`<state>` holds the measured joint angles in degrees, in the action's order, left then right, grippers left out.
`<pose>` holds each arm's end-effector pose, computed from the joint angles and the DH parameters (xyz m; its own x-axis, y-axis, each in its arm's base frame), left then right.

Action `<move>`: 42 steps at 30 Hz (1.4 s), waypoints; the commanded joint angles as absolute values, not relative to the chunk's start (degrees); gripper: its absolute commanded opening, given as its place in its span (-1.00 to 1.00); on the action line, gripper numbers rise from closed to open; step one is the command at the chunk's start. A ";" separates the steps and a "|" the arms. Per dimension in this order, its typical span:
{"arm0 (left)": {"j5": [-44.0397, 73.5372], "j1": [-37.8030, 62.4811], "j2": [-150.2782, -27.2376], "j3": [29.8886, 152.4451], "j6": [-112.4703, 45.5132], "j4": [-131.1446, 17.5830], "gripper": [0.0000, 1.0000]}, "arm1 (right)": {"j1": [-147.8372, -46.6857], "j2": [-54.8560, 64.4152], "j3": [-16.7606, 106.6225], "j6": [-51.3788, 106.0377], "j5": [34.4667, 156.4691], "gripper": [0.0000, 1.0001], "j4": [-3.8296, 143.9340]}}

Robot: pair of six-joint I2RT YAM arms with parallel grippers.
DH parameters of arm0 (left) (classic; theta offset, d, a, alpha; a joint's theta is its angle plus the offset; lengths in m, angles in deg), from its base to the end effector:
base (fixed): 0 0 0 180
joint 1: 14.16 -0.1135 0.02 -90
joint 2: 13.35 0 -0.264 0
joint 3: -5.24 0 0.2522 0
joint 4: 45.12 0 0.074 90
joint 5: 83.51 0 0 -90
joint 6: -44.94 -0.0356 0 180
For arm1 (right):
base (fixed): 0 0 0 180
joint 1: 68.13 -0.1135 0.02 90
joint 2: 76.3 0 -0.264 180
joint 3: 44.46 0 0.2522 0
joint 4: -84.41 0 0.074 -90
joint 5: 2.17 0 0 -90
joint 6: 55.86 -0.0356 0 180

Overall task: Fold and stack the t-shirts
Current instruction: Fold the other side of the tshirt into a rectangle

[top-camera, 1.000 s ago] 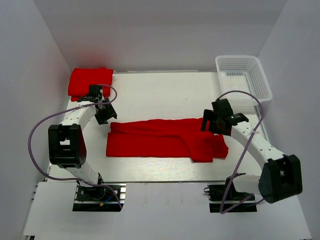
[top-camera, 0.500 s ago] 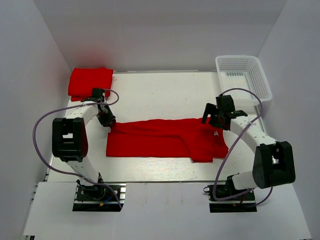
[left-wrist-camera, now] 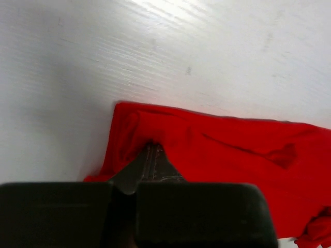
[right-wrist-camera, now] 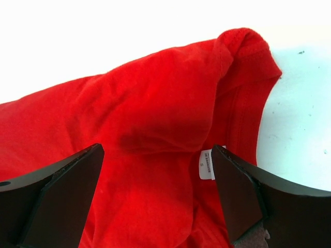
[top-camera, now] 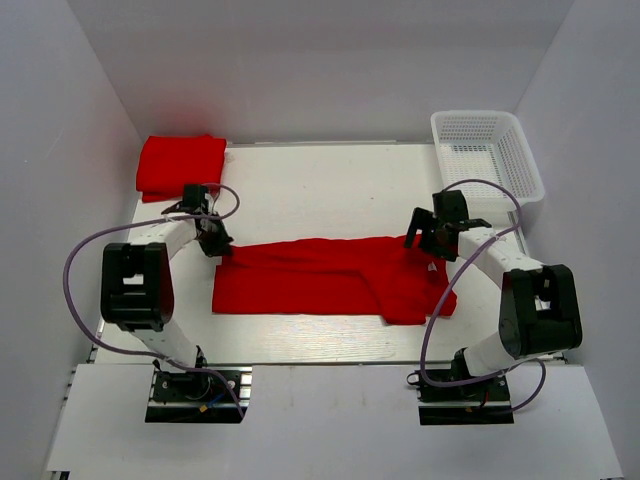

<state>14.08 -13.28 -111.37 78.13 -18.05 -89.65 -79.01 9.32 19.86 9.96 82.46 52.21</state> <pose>0.3230 -0.0097 0.1653 -0.8630 -0.4370 -0.2534 -0.3713 0.8889 -0.2682 0.2951 0.0533 0.1971 -0.7747 0.2664 -0.5734 0.2018 0.9637 0.1750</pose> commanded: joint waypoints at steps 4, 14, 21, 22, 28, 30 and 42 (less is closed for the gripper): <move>15.98 -13.02 -102.48 79.46 -17.81 -84.28 -1.00 | -78.42 8.78 20.62 10.76 83.17 0.81 54.83; 12.46 -13.02 -100.98 78.51 -17.81 -86.04 -1.00 | -77.71 8.16 20.27 11.47 82.99 0.81 55.27; 7.39 -13.72 -100.36 75.33 -15.88 -91.22 -0.22 | -77.28 8.60 20.19 12.26 84.05 0.81 55.18; 6.50 -13.72 -100.36 76.47 -15.88 -91.75 0.84 | -77.28 8.60 20.27 12.52 84.22 0.81 55.18; 6.31 -13.72 -102.29 77.80 -15.88 -89.75 1.00 | -77.19 8.60 20.36 12.79 84.75 0.81 54.92; 7.01 -13.72 -103.17 77.80 -15.88 -88.60 1.00 | -77.27 8.69 20.27 12.87 84.75 0.81 55.00; 11.32 -13.11 -109.94 77.27 -15.88 -84.55 -0.38 | -77.01 8.60 20.54 12.88 83.87 0.81 54.83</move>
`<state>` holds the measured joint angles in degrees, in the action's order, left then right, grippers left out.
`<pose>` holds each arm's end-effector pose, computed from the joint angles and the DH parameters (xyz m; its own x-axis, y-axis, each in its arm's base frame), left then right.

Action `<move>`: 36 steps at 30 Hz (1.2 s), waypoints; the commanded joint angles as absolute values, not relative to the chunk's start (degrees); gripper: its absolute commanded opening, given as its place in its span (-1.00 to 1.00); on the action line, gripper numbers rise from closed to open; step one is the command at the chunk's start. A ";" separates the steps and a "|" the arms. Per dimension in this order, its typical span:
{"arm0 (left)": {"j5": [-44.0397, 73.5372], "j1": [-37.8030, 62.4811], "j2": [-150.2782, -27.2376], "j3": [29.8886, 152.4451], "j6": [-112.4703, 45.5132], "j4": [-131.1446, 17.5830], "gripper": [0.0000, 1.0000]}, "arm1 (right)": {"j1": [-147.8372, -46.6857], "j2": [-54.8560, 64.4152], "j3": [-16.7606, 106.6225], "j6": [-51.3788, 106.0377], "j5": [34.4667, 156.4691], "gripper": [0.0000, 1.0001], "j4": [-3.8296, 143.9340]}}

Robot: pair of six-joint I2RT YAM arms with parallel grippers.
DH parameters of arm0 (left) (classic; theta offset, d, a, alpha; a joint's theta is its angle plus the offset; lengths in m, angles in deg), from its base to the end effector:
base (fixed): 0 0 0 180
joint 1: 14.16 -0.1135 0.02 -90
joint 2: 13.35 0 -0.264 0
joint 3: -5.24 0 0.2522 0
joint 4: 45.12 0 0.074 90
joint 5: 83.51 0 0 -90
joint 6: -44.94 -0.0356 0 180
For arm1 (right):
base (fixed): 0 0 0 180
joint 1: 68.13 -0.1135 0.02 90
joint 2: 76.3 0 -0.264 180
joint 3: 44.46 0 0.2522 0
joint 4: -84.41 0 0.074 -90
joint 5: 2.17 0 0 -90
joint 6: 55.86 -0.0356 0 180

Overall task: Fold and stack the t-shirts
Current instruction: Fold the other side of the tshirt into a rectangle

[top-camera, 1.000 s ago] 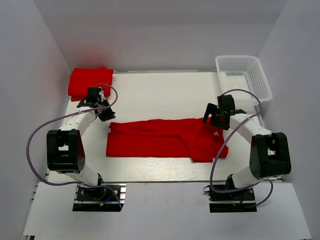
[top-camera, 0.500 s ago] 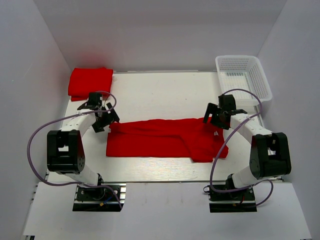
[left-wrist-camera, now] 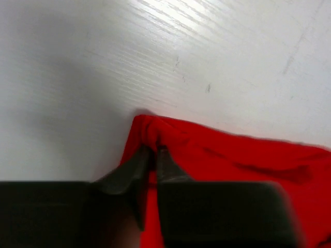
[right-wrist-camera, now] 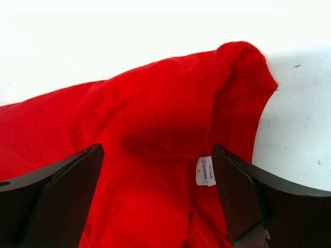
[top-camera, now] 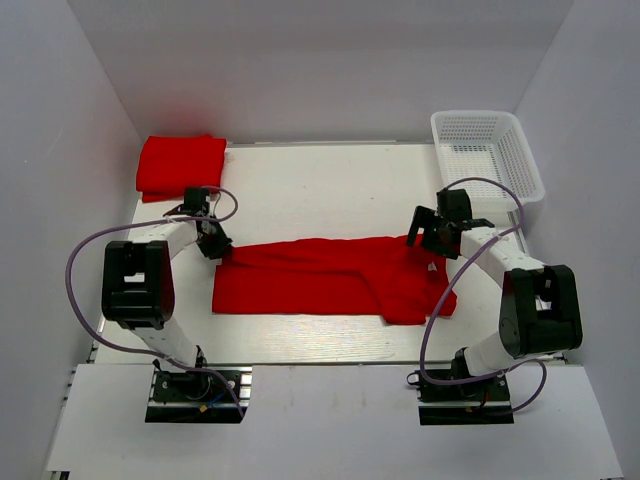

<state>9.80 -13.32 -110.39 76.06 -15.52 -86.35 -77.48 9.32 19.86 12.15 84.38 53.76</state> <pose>0.3205 -0.0068 0.1629 -0.8215 -0.4802 -0.3074 -0.4233 0.8749 -0.2355 0.2987 0.0470 0.1989 -0.7675 0.2524 -0.5893 0.1745 0.9668 0.1868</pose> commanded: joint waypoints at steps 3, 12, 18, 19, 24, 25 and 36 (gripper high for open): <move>10.79 -13.11 -109.94 77.27 -15.88 -84.55 -1.00 | -77.19 8.69 20.71 12.87 83.70 0.81 54.57; 11.32 -13.11 -106.78 81.57 -16.49 -84.55 -1.00 | -77.19 9.22 20.63 12.79 83.70 0.81 54.74; 11.94 -13.11 -105.99 83.25 -17.02 -85.08 -1.00 | -77.19 9.04 20.54 12.61 83.87 0.81 55.09; 10.63 -13.11 -105.12 82.72 -17.02 -85.08 -1.00 | -77.19 9.21 20.45 12.61 83.52 0.81 55.18; 8.07 -13.63 -101.51 77.11 -15.97 -82.63 -1.00 | -77.27 9.04 20.36 12.70 83.26 0.81 55.26; 8.59 -13.63 -100.81 76.22 -15.97 -81.14 -1.00 | -77.10 9.04 20.27 12.70 83.34 0.81 55.27; 13.08 -12.93 -109.24 87.03 -19.04 -77.96 -1.00 | -77.10 8.87 20.54 12.70 84.40 0.81 55.79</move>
